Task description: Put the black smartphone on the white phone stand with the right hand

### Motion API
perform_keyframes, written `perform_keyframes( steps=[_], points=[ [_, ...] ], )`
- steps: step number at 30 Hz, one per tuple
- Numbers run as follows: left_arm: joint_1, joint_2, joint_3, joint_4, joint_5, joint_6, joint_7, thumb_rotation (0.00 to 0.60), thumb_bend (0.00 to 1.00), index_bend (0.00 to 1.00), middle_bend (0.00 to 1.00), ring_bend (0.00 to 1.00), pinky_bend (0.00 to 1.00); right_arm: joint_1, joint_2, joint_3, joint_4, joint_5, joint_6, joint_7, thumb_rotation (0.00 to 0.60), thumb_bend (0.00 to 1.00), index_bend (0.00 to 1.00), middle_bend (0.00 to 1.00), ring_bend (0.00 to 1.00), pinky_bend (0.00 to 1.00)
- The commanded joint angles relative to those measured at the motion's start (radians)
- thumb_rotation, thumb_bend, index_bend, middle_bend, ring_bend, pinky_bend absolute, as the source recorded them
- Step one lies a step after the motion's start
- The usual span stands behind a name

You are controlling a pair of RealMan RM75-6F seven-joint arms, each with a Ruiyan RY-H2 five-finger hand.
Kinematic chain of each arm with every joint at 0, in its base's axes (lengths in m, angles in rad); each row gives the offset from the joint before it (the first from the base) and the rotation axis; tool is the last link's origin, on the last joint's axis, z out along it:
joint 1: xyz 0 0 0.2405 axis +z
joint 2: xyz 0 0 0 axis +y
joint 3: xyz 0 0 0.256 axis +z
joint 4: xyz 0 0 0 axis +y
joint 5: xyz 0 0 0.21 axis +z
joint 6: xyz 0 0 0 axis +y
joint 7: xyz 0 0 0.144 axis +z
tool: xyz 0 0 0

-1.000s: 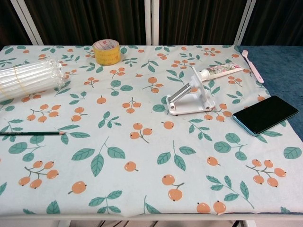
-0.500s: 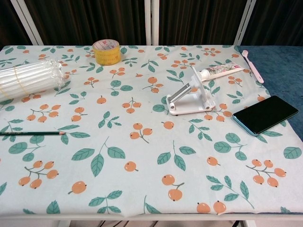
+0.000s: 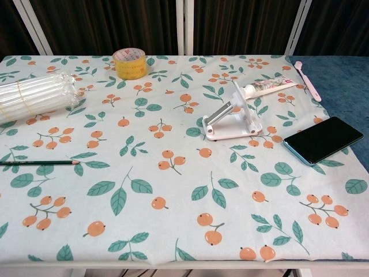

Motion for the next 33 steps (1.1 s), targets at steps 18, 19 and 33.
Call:
perform_keyframes(
  steps=[18,19,33],
  points=[
    [0.003,-0.012,0.001,0.026,-0.007,-0.009,-0.022,0.319,0.06,0.10,0.13,0.12,0.21,0.106,-0.272,-0.015,0.313,-0.171,-0.128,0.362,0.600,0.17,0.00,0.00,0.00,0.00],
    [0.003,-0.013,0.001,0.027,-0.007,-0.010,-0.022,0.319,0.06,0.10,0.13,0.12,0.21,0.110,-0.278,-0.015,0.318,-0.169,-0.136,0.368,0.600,0.16,0.00,0.00,0.00,0.00],
    [0.005,-0.014,0.001,0.040,-0.017,-0.019,-0.033,0.318,0.06,0.10,0.13,0.12,0.21,0.145,-0.346,-0.018,0.392,-0.174,-0.164,0.438,0.600,0.16,0.00,0.00,0.00,0.00]
  ],
)
